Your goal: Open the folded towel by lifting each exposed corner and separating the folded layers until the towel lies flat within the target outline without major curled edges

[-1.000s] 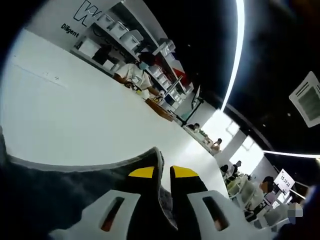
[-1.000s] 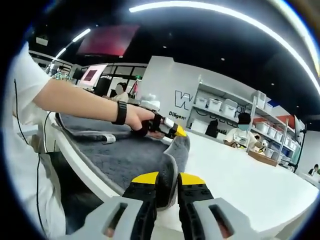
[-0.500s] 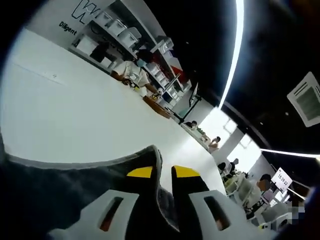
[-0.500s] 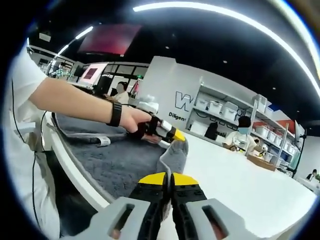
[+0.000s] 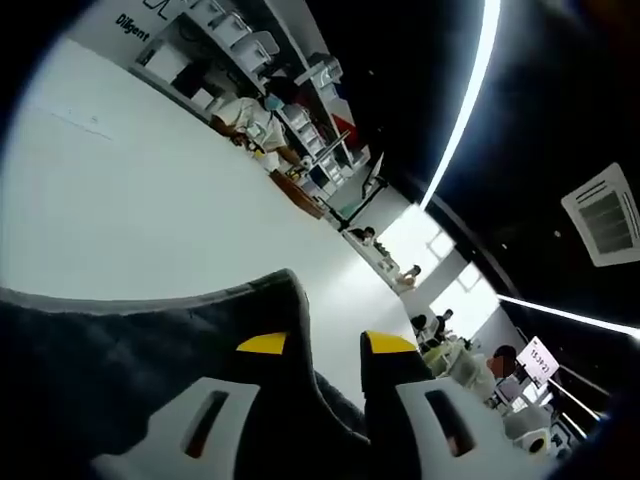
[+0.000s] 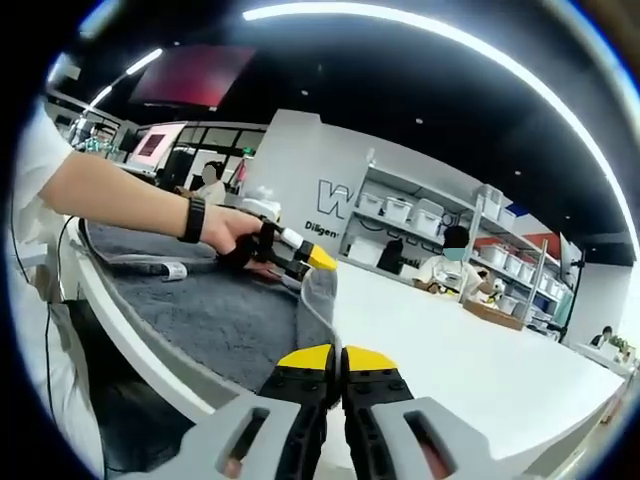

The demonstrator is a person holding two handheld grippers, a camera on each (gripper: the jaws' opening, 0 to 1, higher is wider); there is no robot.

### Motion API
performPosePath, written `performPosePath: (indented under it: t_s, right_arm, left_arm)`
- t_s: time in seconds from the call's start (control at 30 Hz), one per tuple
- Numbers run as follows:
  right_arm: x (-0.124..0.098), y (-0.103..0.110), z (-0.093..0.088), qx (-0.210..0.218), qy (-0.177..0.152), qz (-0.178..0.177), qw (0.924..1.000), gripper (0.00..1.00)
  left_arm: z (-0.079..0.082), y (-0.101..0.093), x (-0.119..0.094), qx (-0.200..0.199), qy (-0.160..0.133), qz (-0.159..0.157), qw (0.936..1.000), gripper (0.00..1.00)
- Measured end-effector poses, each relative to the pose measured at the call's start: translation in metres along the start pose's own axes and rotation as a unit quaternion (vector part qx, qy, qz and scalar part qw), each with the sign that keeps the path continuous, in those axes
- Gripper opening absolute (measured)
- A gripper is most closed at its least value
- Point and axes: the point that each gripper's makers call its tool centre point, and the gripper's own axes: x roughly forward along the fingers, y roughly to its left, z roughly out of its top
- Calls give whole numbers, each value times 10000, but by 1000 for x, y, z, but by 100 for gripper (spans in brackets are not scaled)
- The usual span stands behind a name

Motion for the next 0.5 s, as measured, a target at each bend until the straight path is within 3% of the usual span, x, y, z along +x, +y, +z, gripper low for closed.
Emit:
performPosePath:
  t_s: [0.17, 0.5]
  right_arm:
    - [-3, -2, -3, 52, 42, -23, 10000, 0]
    - [-4, -7, -27, 161, 416, -147, 9989, 0]
  left_arm:
    - [12, -20, 3, 10, -328, -434, 9985, 25]
    - [16, -33, 13, 120, -344, -536, 9979, 26]
